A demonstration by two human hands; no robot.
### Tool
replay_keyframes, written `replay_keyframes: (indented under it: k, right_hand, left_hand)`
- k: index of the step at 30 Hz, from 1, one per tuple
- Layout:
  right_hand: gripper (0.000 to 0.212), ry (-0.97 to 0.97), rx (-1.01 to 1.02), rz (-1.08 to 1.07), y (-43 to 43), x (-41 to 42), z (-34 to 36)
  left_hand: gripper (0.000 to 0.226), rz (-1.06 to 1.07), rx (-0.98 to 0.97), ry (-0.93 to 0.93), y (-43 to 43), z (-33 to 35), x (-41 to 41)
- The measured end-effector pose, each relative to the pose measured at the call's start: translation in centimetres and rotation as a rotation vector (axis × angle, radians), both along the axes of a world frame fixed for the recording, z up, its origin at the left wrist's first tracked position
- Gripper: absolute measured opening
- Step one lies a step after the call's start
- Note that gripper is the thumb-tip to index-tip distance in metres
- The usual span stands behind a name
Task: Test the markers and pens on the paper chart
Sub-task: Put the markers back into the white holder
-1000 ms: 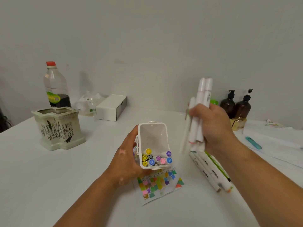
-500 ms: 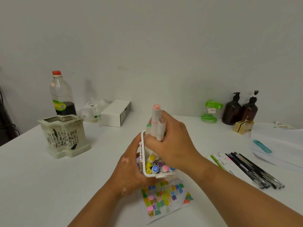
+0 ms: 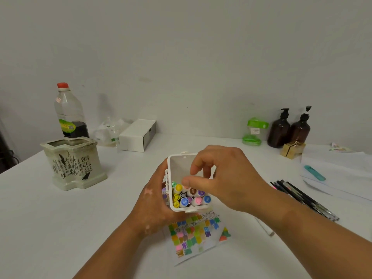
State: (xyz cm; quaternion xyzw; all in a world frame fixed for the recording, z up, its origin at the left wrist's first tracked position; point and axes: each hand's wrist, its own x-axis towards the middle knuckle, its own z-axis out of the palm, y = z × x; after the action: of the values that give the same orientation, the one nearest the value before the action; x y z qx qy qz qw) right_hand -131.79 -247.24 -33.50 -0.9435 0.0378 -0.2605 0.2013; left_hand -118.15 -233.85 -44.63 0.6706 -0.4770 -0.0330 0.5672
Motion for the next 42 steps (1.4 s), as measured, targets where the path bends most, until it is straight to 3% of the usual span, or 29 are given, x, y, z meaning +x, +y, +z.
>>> replay_keyframes:
  k: [3,5,10,13,15,19,30,33,35,38,42]
  right_hand:
    - [0.018,-0.023,0.139,-0.064,-2.1,-1.3,-0.2]
    - [0.014,-0.065,0.222,-0.228,-5.2,-2.5,-0.6]
    - [0.007,0.445,0.081,-0.58,-11.7,-5.7,-4.7]
    - [0.03,0.593,-0.037,-0.64,-12.2,-6.2,-7.2]
    - [0.043,0.644,-0.131,-0.66,-11.7,-5.9,-8.1]
    - [0.045,0.678,-0.232,-0.657,-10.6,-4.6,-9.4]
    - [0.017,0.654,-0.105,-0.574,-8.7,-1.3,-11.7]
    - [0.019,0.662,0.073,-0.565,-9.2,-1.2,-10.7]
    - [0.026,0.555,0.275,-0.549,-9.3,-1.3,-8.9]
    - [0.036,0.211,0.68,-0.402,-8.5,-1.3,-4.9]
    - [0.028,-0.24,0.991,-0.207,-5.7,-0.9,0.3]
  left_hand:
    - [0.103,0.0,-0.012,0.011,-0.2,-0.3,0.0]
    - [0.105,-0.003,-0.005,0.024,-0.3,-0.7,0.1]
    - [0.101,-0.003,-0.004,0.055,-0.9,-1.2,0.1]
    - [0.099,-0.003,0.002,0.049,-1.0,-1.2,0.1]
    - [0.096,0.0,0.004,0.053,-1.0,-1.2,0.1]
    - [0.093,-0.002,0.008,0.059,-0.9,-1.4,-0.1]
    - [0.1,-0.029,0.013,0.055,-0.8,-1.4,0.0]
    - [0.098,-0.045,0.008,0.051,-0.6,-1.2,-0.1]
    - [0.097,-0.05,0.004,0.055,-0.5,-0.8,-0.3]
    - [0.097,-0.048,-0.006,0.067,-0.5,-0.3,-0.3]
    - [0.099,-0.04,0.005,0.044,-0.5,-0.2,-0.4]
